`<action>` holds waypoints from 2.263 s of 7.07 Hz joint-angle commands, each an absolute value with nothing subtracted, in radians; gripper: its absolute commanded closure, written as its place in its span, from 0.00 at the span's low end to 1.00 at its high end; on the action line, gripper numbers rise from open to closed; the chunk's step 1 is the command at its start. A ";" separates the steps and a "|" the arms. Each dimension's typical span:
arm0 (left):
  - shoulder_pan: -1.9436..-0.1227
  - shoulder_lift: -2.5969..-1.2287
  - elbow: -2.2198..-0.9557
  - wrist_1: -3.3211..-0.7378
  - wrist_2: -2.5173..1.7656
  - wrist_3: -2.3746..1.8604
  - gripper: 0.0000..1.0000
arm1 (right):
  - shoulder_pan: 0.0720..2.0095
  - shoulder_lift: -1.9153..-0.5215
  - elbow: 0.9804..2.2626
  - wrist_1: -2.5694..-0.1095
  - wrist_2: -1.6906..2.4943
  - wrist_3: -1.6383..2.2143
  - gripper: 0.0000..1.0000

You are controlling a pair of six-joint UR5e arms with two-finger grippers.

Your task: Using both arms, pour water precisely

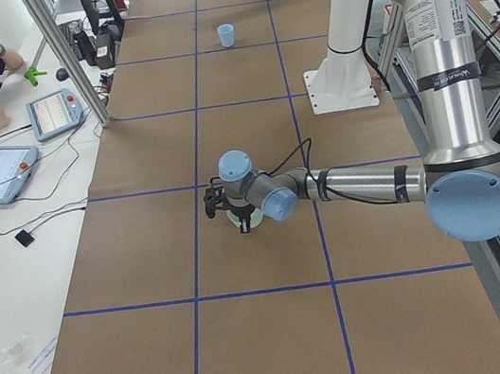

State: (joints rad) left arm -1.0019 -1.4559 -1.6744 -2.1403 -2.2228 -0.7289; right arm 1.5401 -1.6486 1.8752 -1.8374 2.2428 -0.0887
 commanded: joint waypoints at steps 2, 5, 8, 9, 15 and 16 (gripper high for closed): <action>-1.002 -1.456 -1.655 -2.148 -2.220 -0.729 0.01 | 1.540 -1.646 1.868 -1.836 2.243 -0.094 0.00; -1.029 -1.459 -1.667 -2.168 -2.223 -0.729 0.00 | 1.540 -1.650 1.881 -1.838 2.252 -0.086 0.00; -1.117 -1.494 -1.699 -2.035 -2.218 -0.564 0.00 | 1.540 -1.637 1.871 -1.838 2.255 -0.084 0.00; -1.197 -1.562 -1.742 -1.823 -2.217 -0.408 0.00 | 1.540 -1.638 1.870 -1.838 2.255 -0.083 0.00; -1.515 -1.755 -1.538 -1.391 -2.347 0.216 0.00 | 1.563 -1.643 1.881 -1.838 2.313 -0.084 0.00; -1.519 -1.731 -1.523 -1.399 -2.341 0.204 0.00 | 1.566 -1.647 1.879 -1.838 2.319 -0.083 0.00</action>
